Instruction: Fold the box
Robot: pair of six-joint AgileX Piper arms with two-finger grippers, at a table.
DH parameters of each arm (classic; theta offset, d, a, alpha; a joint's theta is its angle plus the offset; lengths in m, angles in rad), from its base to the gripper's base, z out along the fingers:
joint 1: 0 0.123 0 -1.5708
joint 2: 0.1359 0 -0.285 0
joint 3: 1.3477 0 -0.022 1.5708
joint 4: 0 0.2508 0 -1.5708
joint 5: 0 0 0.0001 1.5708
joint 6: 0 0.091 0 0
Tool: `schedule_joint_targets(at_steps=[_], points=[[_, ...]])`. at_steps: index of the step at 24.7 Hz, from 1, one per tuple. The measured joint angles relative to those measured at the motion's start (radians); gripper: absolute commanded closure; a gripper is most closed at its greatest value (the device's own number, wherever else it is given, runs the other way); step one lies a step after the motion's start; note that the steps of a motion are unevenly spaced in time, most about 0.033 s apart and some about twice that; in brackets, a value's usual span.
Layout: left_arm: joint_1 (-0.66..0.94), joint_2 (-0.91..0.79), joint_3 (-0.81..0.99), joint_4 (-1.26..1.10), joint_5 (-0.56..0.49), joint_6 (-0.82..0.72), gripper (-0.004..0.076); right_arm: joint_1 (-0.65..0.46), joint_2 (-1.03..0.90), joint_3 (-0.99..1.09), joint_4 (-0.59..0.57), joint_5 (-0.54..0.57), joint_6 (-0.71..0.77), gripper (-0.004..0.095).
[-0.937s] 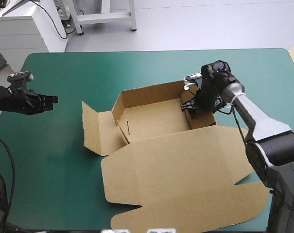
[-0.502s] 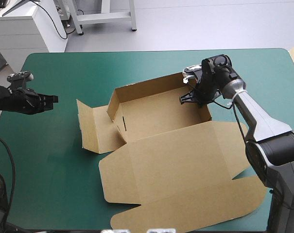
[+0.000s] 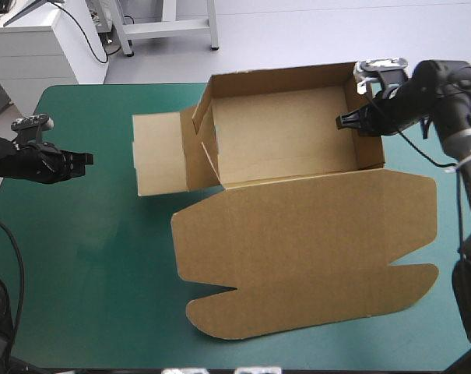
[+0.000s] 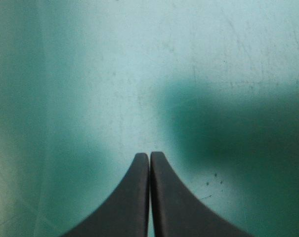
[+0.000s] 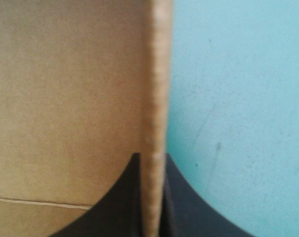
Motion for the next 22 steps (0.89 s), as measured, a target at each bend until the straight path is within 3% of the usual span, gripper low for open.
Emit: schedule_joint_targets(at_steps=[7, 12, 22], points=[[0.000, 0.000, 0.000, 0.008, -0.034, 0.000, 0.0732, -0.022, -0.227, 0.000, 0.082, 0.006, -0.020, 0.0929], [-0.064, 0.001, 0.000, -0.148, -0.037, 0.031, 0.0732, -0.022, -0.292, 0.000, 0.275, 0.006, -0.095, 0.0929], [-0.321, 0.002, 0.000, -0.267, -0.050, 0.053, 0.0732, -0.022, -0.219, 0.000, 0.295, 0.006, -0.102, 0.0927]])
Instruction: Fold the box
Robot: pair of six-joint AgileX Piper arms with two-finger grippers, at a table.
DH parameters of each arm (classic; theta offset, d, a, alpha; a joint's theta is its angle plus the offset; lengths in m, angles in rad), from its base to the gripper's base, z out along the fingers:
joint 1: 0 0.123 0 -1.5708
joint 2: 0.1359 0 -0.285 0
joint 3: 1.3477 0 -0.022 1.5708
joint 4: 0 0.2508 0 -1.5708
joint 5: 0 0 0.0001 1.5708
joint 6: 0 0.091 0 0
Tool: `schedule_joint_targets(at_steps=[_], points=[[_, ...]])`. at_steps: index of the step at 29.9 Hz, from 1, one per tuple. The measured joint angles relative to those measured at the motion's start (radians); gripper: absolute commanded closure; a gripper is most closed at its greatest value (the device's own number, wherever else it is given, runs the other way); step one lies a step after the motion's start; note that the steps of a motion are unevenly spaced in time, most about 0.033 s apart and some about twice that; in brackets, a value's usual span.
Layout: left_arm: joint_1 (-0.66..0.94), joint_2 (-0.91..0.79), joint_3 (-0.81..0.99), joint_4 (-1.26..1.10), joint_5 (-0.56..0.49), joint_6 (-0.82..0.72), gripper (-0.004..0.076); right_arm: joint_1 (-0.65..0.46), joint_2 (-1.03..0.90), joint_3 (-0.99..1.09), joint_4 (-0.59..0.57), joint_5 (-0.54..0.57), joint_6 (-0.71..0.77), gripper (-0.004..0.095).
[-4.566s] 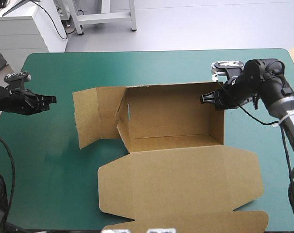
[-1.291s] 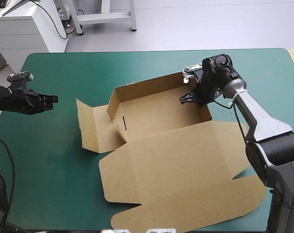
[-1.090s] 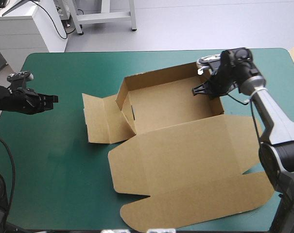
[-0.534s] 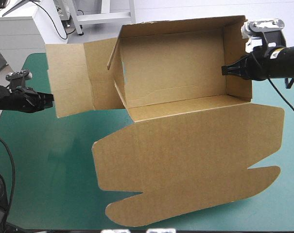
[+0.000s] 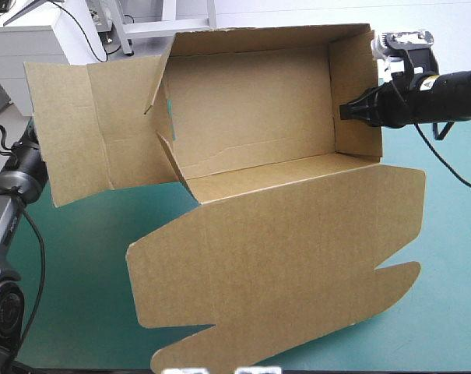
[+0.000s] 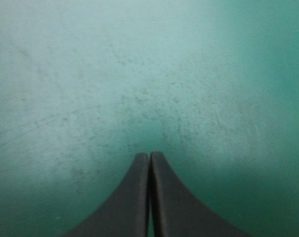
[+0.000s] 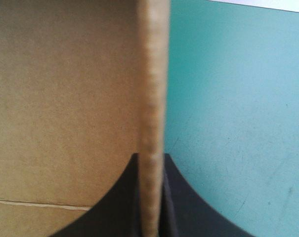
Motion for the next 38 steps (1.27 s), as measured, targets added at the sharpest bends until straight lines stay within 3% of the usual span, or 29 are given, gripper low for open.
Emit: schedule_joint_targets(at_steps=[16, 27, 30, 38], points=[[-0.036, -0.108, -0.033, -0.315, 0.048, 0.127, 0.0731, 0.000, 0.056, 0.000, -0.153, 0.000, 0.012, 0.0927], [-0.036, -0.114, -0.033, -0.556, 0.230, 0.250, 0.0724, 0.000, 0.057, 0.000, -0.231, -0.002, 0.020, 0.0928], [-0.036, -0.114, -0.033, -0.556, 0.245, 0.256, 0.0651, 0.000, 0.057, 0.000, -0.238, -0.003, 0.023, 0.0927], [-0.036, -0.114, -0.033, -0.560, 0.264, 0.261, 0.0241, 0.000, 0.057, 0.000, -0.280, -0.003, 0.037, 0.0926]])
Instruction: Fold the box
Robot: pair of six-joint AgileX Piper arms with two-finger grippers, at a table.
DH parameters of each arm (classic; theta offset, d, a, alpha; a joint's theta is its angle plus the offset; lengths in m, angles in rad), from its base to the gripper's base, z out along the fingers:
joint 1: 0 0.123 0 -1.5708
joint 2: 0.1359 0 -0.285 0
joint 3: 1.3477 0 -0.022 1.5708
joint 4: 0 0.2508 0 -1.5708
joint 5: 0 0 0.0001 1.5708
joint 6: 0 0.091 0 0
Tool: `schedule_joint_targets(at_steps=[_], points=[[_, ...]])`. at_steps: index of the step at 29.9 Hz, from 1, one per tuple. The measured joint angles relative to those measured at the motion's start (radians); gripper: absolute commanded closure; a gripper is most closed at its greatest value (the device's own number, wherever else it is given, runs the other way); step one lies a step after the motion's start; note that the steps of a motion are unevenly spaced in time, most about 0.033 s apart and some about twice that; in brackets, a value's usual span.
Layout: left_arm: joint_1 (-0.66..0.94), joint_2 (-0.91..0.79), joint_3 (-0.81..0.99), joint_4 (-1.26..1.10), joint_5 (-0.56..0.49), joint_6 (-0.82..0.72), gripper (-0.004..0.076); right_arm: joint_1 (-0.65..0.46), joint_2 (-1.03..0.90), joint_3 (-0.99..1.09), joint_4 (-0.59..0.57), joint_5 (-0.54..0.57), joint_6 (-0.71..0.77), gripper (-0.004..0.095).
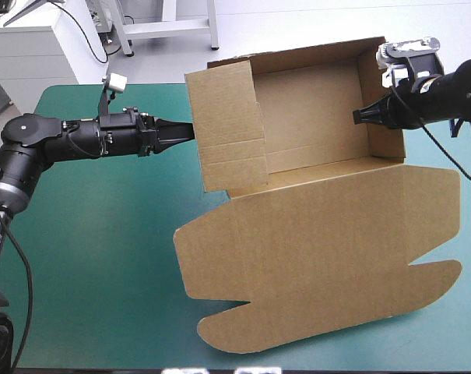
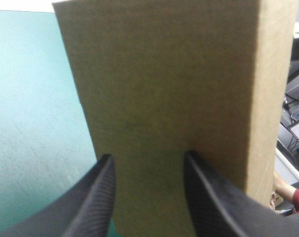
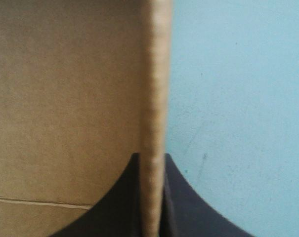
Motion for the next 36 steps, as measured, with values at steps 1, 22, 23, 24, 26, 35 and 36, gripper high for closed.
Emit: schedule_joint_targets(at_steps=[1, 22, 23, 24, 26, 35, 36], points=[[0.000, 0.000, 0.000, 0.000, 0.000, 0.000, 0.0213, 0.000, 0.000, 0.000, -0.006, 0.000, 0.004, 0.0923], [-0.086, 0.000, 0.000, -0.012, 0.003, -0.007, 0.0210, 0.034, 0.039, 0.000, -0.086, -0.018, 0.064, 0.0921], [-0.093, 0.000, 0.000, -0.012, 0.003, -0.007, 0.0215, 0.044, 0.039, 0.000, -0.100, -0.021, 0.070, 0.0921], [-0.100, 0.000, 0.000, -0.012, 0.001, -0.007, 0.0218, 0.061, 0.039, 0.000, -0.114, -0.026, 0.080, 0.0921], [-0.112, 0.000, 0.000, -0.012, -0.017, -0.007, 0.0232, 0.082, 0.039, 0.000, -0.142, -0.031, 0.094, 0.0921], [-0.116, 0.000, 0.000, 0.036, -0.094, -0.070, 0.0268, 0.157, 0.039, 0.000, -0.235, -0.054, 0.157, 0.0921], [-0.119, 0.000, 0.000, 0.054, -0.110, -0.090, 0.0268, 0.166, 0.039, -0.001, -0.245, -0.054, 0.164, 0.0921]])
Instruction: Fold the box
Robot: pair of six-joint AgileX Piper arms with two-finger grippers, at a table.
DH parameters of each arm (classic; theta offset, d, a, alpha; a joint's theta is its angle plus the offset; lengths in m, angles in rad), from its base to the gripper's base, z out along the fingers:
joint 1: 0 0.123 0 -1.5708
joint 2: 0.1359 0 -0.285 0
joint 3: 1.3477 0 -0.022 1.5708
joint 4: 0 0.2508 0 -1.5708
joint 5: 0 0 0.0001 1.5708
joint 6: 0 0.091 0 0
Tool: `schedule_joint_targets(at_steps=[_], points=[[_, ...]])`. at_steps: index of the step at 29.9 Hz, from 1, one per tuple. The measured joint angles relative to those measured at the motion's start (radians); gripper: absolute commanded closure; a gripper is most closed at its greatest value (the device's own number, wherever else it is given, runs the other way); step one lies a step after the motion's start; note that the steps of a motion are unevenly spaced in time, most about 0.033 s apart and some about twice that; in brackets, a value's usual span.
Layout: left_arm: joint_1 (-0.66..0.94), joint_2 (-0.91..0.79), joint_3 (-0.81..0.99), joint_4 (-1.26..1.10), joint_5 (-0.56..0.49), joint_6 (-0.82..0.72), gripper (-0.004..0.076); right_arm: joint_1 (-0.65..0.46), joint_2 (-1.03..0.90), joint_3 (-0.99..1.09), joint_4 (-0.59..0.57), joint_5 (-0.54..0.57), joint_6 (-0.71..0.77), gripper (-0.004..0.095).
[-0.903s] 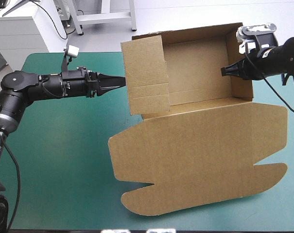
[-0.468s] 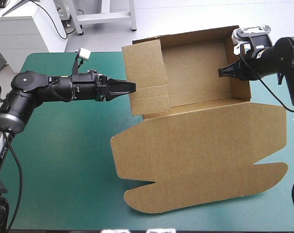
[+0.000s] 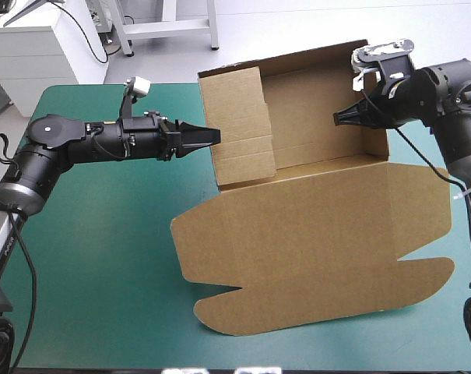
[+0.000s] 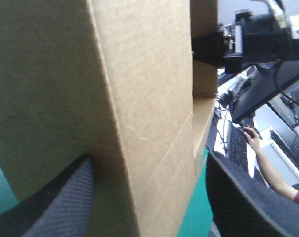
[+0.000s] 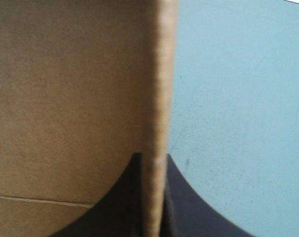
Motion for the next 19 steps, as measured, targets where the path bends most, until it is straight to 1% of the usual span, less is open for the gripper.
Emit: schedule_joint_targets(at_steps=[4, 9, 13, 19], points=[[-0.033, -0.007, 0.000, 0.129, -0.087, -0.084, 0.0268, 0.057, 0.001, -0.020, -0.057, 0.008, 0.031, 0.0921], [-0.109, -0.034, 0.000, 0.287, -0.237, -0.174, 0.0268, 0.146, 0.001, -0.052, -0.195, 0.024, 0.098, 0.0921], [-0.171, -0.042, 0.000, 0.403, -0.360, -0.255, 0.0268, 0.205, 0.001, -0.069, -0.283, 0.048, 0.140, 0.0921], [-0.239, -0.040, 0.002, 0.445, -0.568, -0.293, 0.0268, 0.280, 0.001, -0.096, -0.396, 0.054, 0.198, 0.0921]])
